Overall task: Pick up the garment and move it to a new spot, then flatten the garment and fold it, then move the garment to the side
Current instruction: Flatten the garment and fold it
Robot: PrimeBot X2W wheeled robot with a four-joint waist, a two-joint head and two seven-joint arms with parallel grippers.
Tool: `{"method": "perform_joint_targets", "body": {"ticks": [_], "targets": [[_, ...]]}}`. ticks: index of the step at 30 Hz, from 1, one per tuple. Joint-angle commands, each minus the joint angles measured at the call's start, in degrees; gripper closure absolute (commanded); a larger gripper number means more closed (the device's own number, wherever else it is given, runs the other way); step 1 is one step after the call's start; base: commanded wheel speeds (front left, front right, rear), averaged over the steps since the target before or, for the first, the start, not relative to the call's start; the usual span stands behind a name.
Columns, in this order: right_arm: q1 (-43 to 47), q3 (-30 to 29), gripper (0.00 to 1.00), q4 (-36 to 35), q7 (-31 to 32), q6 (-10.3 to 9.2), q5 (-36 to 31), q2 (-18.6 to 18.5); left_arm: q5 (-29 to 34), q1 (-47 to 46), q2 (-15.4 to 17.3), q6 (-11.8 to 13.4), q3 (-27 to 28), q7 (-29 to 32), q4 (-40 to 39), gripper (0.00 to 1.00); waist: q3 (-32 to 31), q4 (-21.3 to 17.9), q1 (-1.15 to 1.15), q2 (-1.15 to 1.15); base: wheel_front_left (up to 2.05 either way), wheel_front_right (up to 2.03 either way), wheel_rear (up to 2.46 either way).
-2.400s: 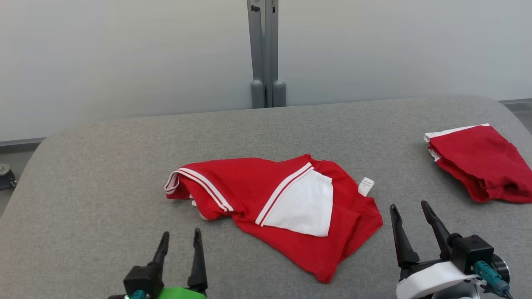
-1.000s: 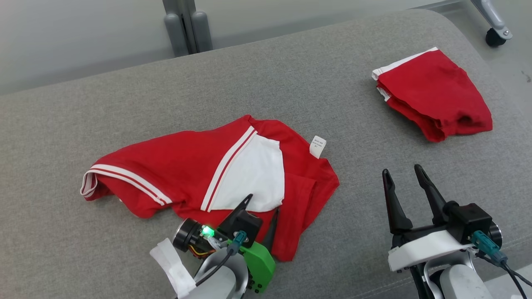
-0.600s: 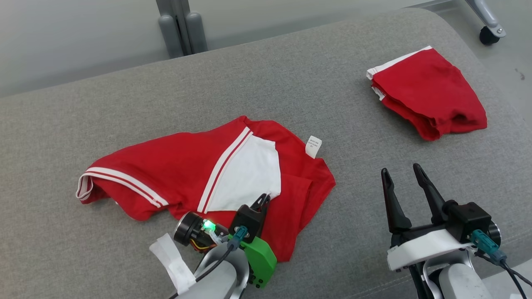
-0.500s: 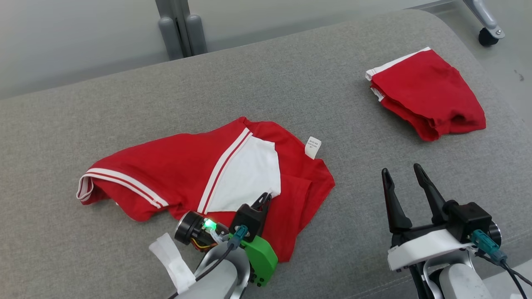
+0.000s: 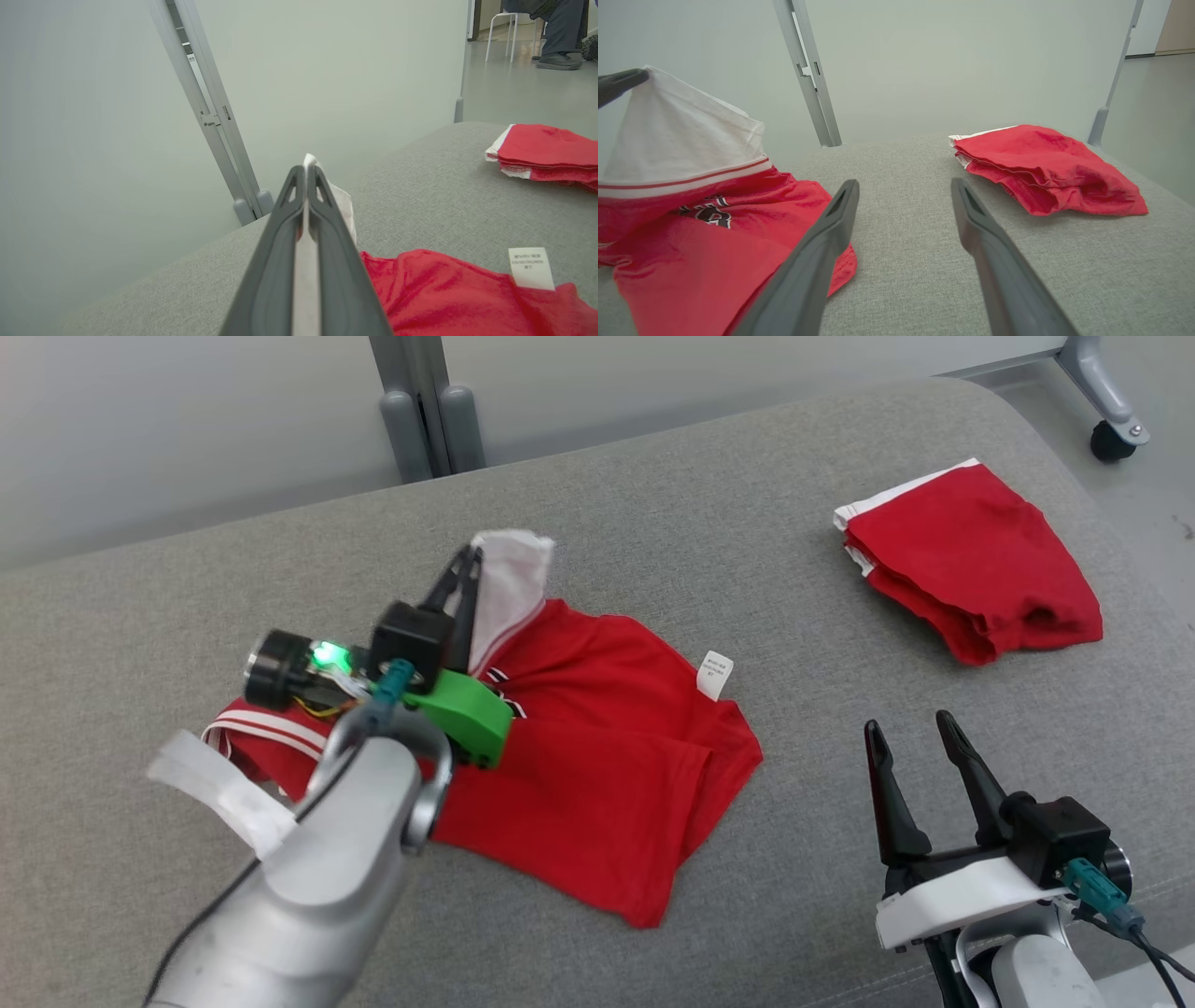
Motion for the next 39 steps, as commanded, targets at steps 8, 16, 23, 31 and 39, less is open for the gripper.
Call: {"method": "perform_joint_targets", "body": {"ticks": [8, 16, 23, 31, 39], "targets": [[-1.4, 1.8, 0.00, 0.0, -0.2, -0.09, 0.9, -0.1, 0.9, -13.6, 7.4, -5.7, 4.7, -0.2, 8.2, 1.00, 2.1, -2.5, 0.00, 0.00, 0.00, 0.00, 0.00], [-2.9, 2.8, 0.00, 0.2, -0.2, -0.09, 2.0, -0.1, 1.7, -25.5, 12.7, -9.7, 5.5, 0.1, 18.2, 0.87, 4.8, -6.3, 0.00, 0.00, 0.00, 0.00, 0.00], [-4.2, 3.5, 0.00, -0.3, -0.2, -0.09, 3.2, -0.1, 2.5, -28.5, 11.7, -11.2, 4.0, 0.0, 24.3, 0.58, 7.3, -7.6, 0.00, 0.00, 0.00, 0.00, 0.00], [-4.9, 4.1, 0.00, 0.6, -0.2, -0.09, 3.3, -0.1, 1.3, -28.8, 10.1, -10.1, 5.2, -0.2, 25.4, 0.00, 7.6, -6.0, 0.00, 0.00, 0.00, 0.00, 0.00], [-3.0, 3.0, 0.00, 2.9, -0.2, -0.09, 1.8, -0.1, -2.4, -21.0, 7.5, -9.5, 10.1, -0.1, 18.6, 0.00, 2.0, -1.1, 0.00, 0.00, 0.00, 0.00, 0.00]]}}
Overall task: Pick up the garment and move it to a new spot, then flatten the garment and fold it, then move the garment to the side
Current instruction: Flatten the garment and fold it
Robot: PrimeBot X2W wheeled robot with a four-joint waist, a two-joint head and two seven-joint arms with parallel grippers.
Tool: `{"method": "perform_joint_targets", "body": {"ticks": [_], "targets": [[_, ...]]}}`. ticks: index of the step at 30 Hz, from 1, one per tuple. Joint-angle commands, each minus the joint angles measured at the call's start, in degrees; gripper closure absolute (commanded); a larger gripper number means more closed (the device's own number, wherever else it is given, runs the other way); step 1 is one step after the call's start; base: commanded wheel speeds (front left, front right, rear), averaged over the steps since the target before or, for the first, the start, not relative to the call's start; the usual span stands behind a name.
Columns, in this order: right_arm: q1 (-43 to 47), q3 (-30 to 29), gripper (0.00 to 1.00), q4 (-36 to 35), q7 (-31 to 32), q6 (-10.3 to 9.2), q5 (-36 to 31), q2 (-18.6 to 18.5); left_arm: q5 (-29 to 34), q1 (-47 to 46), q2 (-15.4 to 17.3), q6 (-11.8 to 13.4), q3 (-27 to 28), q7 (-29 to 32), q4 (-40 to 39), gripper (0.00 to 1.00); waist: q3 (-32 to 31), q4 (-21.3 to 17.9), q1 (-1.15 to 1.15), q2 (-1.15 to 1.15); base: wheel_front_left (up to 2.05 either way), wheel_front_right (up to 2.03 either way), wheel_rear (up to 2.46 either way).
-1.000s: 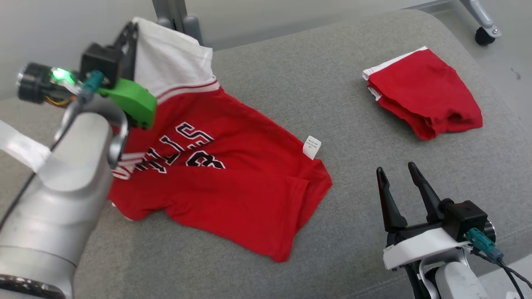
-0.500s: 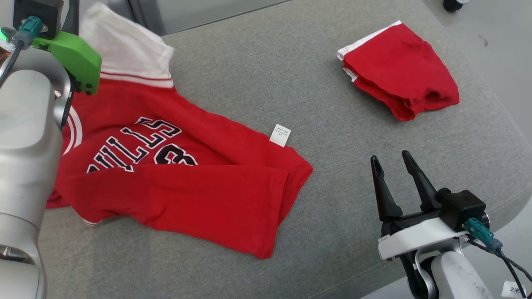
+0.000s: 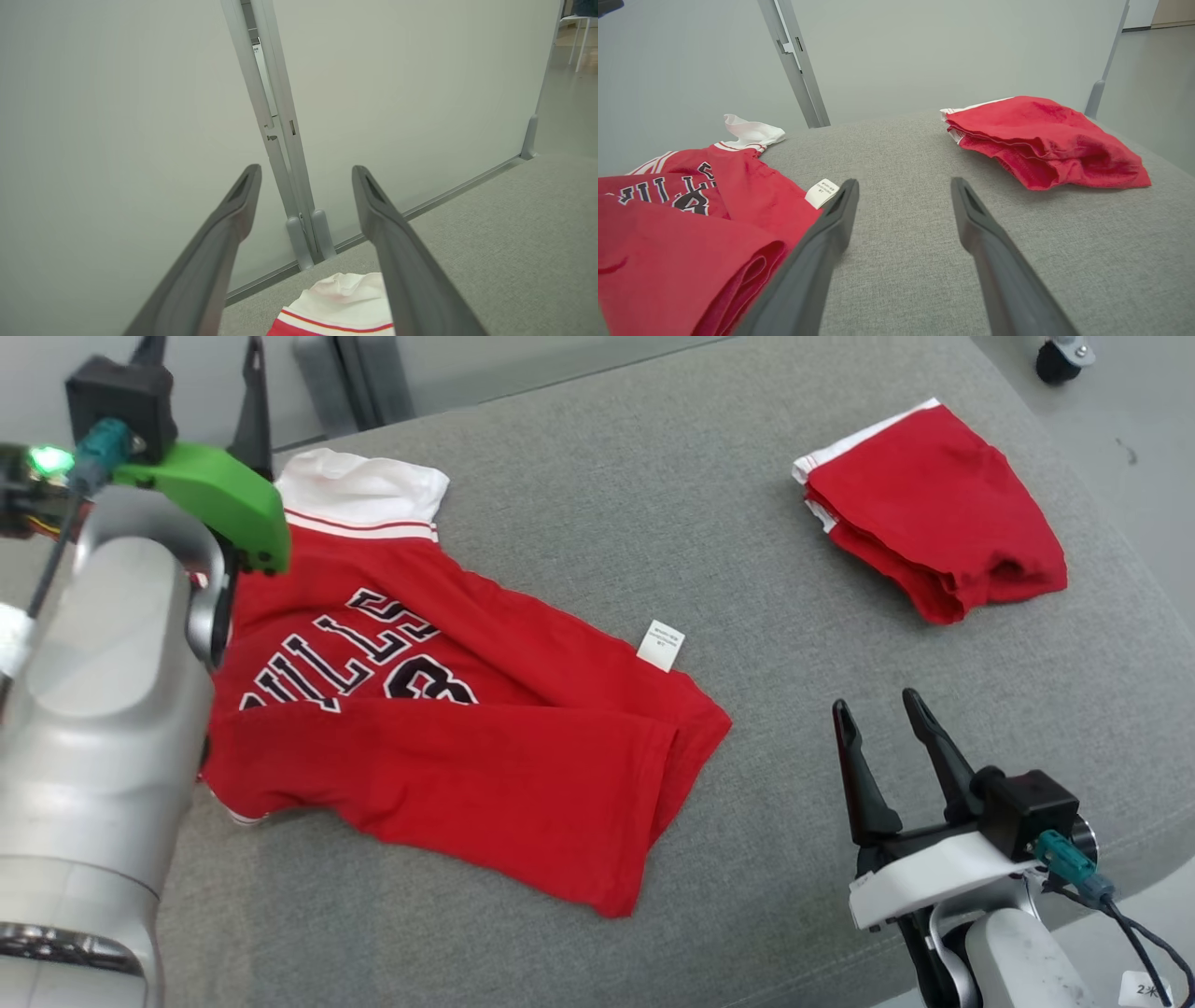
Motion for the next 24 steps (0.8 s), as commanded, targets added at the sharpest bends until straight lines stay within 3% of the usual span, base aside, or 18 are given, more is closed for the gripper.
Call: {"method": "perform_joint_targets", "body": {"ticks": [1, 8, 17, 24], "targets": [[1.4, -0.3, 0.00, 0.7, -0.2, -0.09, -0.4, -0.1, -0.9, 2.9, -0.7, -0.5, 0.8, 0.0, -1.6, 0.00, -4.5, 4.0, 0.00, 0.00, 0.00, 0.00, 0.00], [4.0, -1.1, 0.00, 3.2, -0.2, -0.09, -1.7, -0.1, -2.7, 18.2, -3.2, -1.2, 3.4, 0.0, -10.6, 0.00, -10.1, 8.6, 0.00, 0.00, 0.00, 0.00, 0.00], [3.6, -1.3, 0.00, 6.6, -0.2, -0.09, -3.2, -0.1, -2.7, 41.1, -6.1, 2.7, 6.9, 0.0, -24.4, 0.00, -12.5, 13.9, 0.00, 0.00, 0.00, 0.00, 0.00], [1.9, -0.8, 0.00, 9.3, -0.2, -0.09, -2.5, -0.1, -0.1, 52.9, -8.3, 6.2, 9.0, 0.0, -32.4, 0.00, -13.0, 16.1, 0.00, 0.00, 0.00, 0.00, 0.00]]}}
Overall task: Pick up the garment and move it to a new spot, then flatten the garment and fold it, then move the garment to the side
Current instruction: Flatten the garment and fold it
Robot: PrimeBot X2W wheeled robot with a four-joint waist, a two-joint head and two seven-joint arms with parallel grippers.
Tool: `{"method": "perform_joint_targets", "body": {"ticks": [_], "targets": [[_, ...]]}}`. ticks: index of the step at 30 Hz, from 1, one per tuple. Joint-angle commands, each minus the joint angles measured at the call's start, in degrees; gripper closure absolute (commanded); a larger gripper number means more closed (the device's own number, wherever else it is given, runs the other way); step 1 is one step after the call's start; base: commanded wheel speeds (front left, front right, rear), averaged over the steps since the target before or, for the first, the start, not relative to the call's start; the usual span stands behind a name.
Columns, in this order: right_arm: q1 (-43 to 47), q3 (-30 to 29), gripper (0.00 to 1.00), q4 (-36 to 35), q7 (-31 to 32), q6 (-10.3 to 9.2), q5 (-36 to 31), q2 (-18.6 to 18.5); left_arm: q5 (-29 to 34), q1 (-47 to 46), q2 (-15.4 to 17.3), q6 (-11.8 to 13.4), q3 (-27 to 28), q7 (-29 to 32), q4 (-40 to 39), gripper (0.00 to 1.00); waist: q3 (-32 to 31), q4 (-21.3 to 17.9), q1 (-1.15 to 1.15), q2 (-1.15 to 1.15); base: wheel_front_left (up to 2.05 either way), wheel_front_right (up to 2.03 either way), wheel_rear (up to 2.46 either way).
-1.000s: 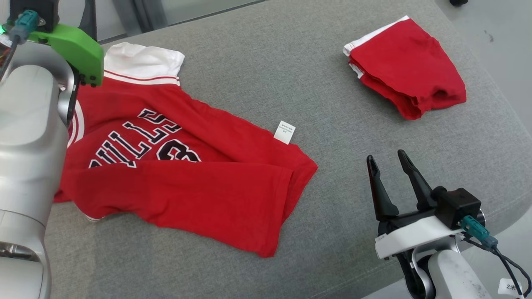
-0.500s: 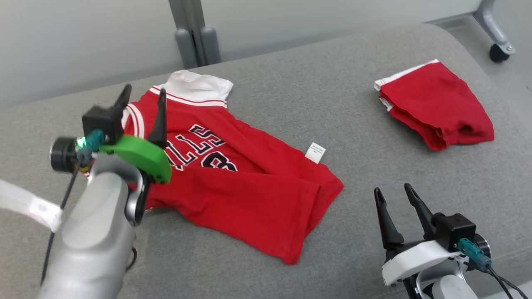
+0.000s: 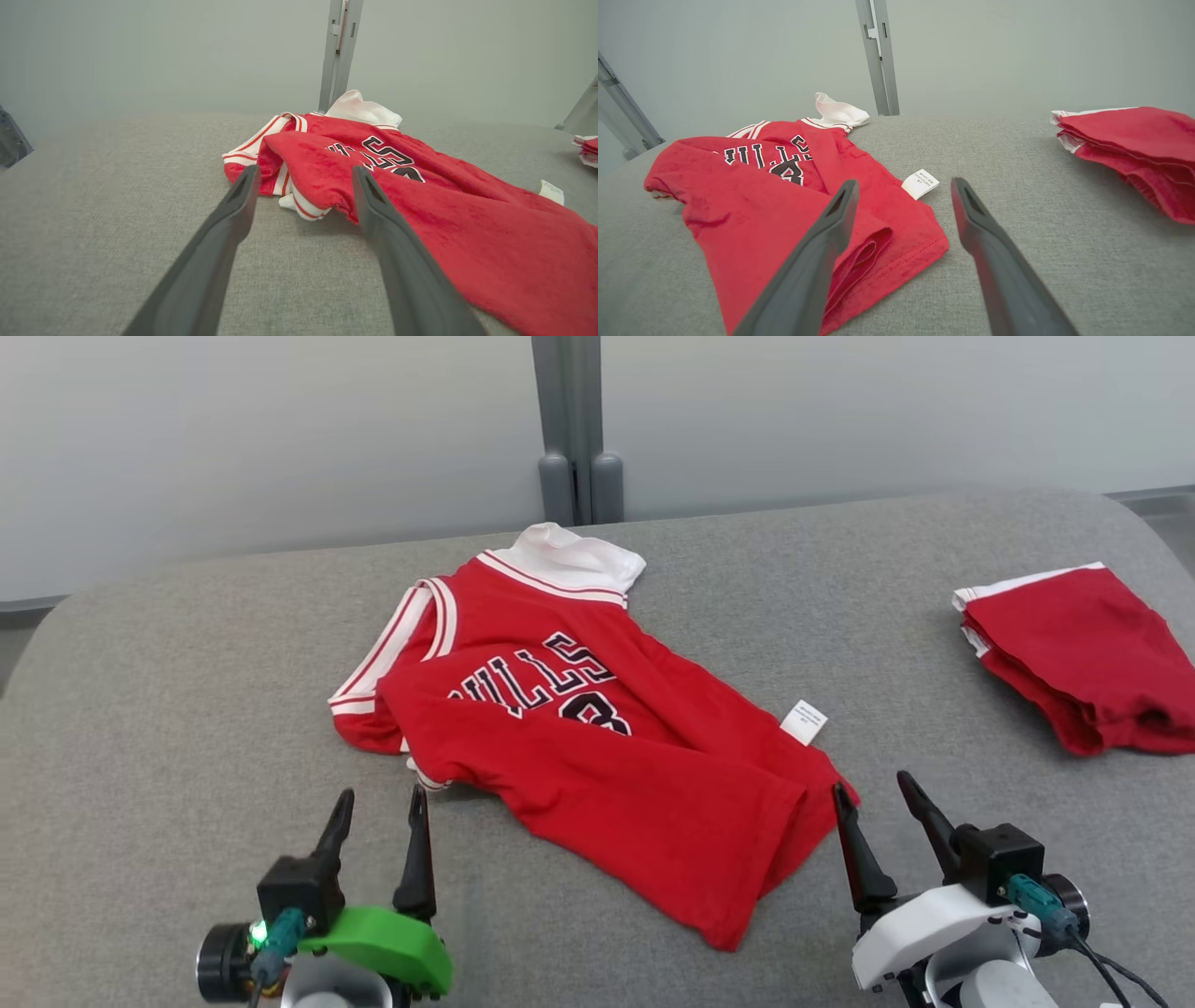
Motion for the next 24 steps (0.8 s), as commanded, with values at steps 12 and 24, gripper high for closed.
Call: {"method": "perform_joint_targets", "body": {"ticks": [12, 24], "targets": [[-8.4, 1.1, 0.00, 16.8, 1.1, -0.09, 6.8, -0.1, 2.5, 5.9, -2.6, 0.5, 1.1, 0.0, -3.8, 0.00, 0.1, 5.8, 0.00, 0.00, 0.00, 0.00, 0.00], [-13.5, 6.6, 0.14, 29.5, 0.8, -0.09, 13.7, -0.2, 3.4, 6.7, -3.4, -0.2, 1.7, 0.0, -3.2, 0.00, -0.1, 8.0, 0.00, 0.00, 0.00, 0.00, 0.00]]}}
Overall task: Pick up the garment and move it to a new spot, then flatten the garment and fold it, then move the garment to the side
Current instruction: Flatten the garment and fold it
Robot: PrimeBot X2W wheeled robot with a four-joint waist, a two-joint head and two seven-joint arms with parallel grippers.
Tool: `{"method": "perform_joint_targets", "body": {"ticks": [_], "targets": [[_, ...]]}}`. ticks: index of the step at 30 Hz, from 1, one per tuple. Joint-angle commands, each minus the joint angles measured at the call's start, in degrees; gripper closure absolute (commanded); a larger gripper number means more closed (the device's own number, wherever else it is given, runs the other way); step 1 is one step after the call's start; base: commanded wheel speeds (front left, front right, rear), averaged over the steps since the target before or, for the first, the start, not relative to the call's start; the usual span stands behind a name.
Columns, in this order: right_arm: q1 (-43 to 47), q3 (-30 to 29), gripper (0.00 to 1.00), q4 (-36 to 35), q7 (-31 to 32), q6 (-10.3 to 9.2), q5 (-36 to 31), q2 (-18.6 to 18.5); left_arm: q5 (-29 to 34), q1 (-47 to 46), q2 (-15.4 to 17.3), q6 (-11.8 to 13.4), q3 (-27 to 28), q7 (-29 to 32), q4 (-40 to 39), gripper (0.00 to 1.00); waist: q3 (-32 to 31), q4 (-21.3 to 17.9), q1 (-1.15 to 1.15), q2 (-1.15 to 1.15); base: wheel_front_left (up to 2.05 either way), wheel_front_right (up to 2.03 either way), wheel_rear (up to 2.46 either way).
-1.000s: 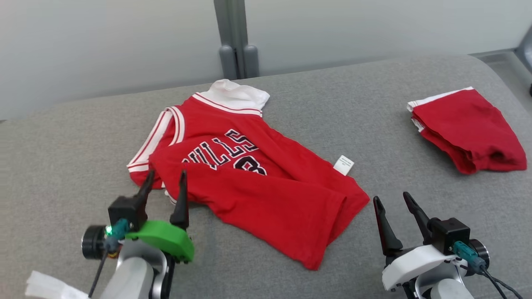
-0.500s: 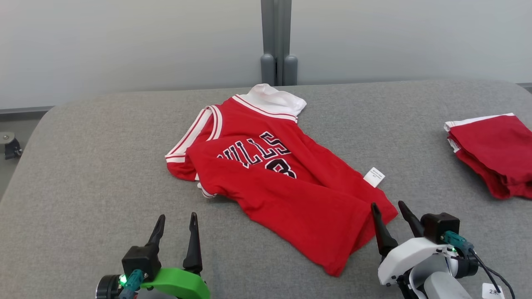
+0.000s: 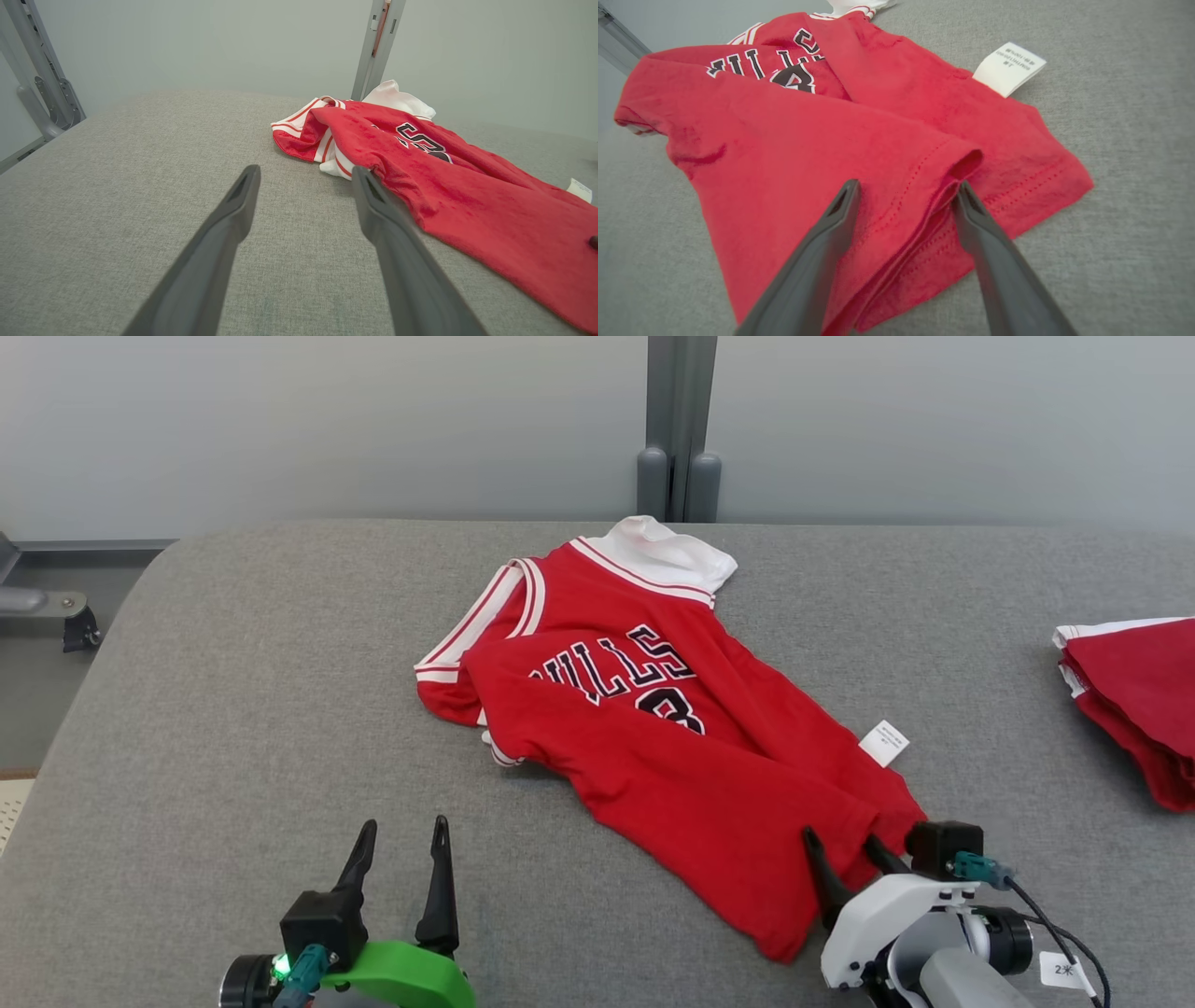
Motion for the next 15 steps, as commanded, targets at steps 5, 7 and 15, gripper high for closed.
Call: {"method": "perform_joint_targets", "body": {"ticks": [5, 7, 15], "targets": [[-1.7, 4.1, 1.00, -2.0, -1.2, -0.09, 0.8, -0.1, 0.5, 1.3, -0.2, -0.2, 0.5, 0.0, -0.1, 0.00, -0.3, -0.2, 0.00, 0.00, 0.00, 0.00, 0.00], [-1.8, 5.8, 1.00, -4.3, -1.2, -0.09, 0.2, -0.2, 0.7, 1.3, -0.3, -0.3, 0.6, 0.0, -0.1, 0.00, -0.4, -0.3, 0.00, 0.00, 0.00, 0.00, 0.00], [2.7, 17.7, 1.00, -16.1, -1.3, -0.08, 1.0, -0.2, 0.9, 1.4, -0.7, -0.5, 0.6, 0.0, -0.3, 0.00, -0.7, -0.8, 0.00, 0.00, 0.00, 0.00, 0.00]]}}
